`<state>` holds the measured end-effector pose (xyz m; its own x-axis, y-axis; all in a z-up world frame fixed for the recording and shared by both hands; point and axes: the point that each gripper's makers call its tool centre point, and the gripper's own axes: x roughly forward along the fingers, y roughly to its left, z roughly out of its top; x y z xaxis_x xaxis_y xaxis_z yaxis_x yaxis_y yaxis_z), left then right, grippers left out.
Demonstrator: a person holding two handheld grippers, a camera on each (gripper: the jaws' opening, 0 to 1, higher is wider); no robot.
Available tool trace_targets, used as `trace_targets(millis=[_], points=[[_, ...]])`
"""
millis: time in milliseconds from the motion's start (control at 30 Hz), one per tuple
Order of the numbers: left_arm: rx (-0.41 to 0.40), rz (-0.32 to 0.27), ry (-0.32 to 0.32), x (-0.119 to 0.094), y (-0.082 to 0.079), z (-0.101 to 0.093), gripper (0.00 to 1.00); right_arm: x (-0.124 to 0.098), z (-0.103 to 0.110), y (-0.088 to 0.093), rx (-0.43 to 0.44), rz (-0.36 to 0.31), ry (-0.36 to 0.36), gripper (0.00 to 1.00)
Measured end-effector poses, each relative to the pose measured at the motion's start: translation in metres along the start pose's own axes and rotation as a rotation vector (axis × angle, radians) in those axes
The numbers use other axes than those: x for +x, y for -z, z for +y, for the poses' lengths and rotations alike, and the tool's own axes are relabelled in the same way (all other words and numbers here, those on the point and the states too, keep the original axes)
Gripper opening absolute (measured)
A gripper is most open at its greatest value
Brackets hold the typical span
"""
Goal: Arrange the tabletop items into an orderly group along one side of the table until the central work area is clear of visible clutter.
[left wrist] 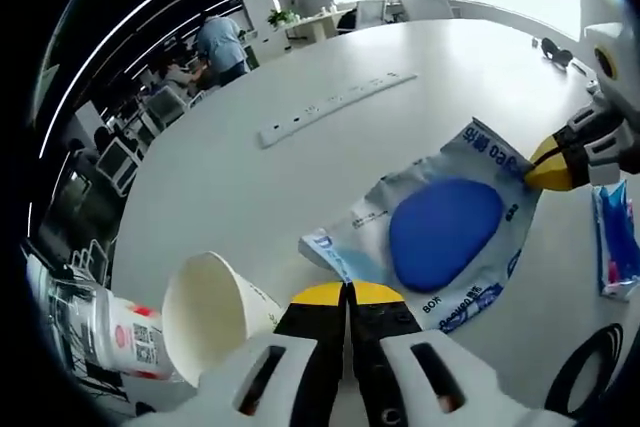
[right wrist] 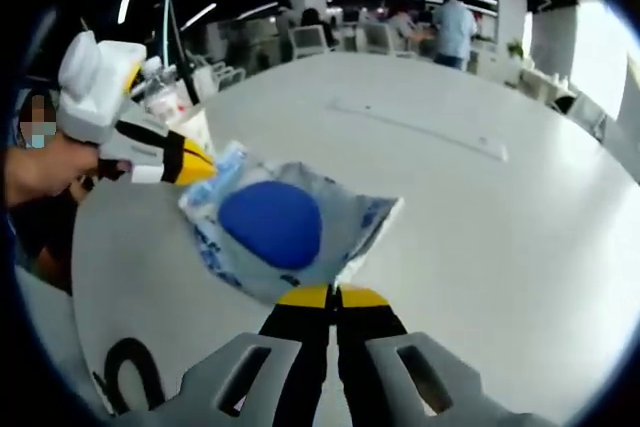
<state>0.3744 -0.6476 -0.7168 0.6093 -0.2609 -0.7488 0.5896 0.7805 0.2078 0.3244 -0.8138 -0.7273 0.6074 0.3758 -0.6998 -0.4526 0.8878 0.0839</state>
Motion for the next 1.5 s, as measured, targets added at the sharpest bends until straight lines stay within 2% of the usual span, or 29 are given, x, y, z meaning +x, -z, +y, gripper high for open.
trace_targets(millis=[300,700,833,1300,1400,1500], points=[[-0.007,-0.001,0.0,0.001,-0.001,0.002,0.0,0.004,-0.001,0.0,-0.005,0.008,0.006,0.0],[0.049,-0.013,-0.024,0.003,-0.003,0.005,0.0,0.006,-0.003,0.001,0.011,0.031,0.024,0.0],[0.072,-0.025,-0.035,0.002,-0.004,0.006,0.01,0.006,-0.003,0.004,0.001,0.038,0.029,0.06],[0.121,-0.06,-0.067,-0.004,-0.009,0.01,0.07,0.005,-0.001,0.001,-0.018,0.017,0.045,0.16],[0.123,-0.076,-0.071,-0.008,-0.013,0.009,0.09,0.004,-0.003,-0.001,-0.031,0.004,0.061,0.22],[0.126,-0.088,-0.073,-0.011,-0.016,0.008,0.1,0.001,-0.007,-0.005,-0.052,-0.017,0.091,0.33]])
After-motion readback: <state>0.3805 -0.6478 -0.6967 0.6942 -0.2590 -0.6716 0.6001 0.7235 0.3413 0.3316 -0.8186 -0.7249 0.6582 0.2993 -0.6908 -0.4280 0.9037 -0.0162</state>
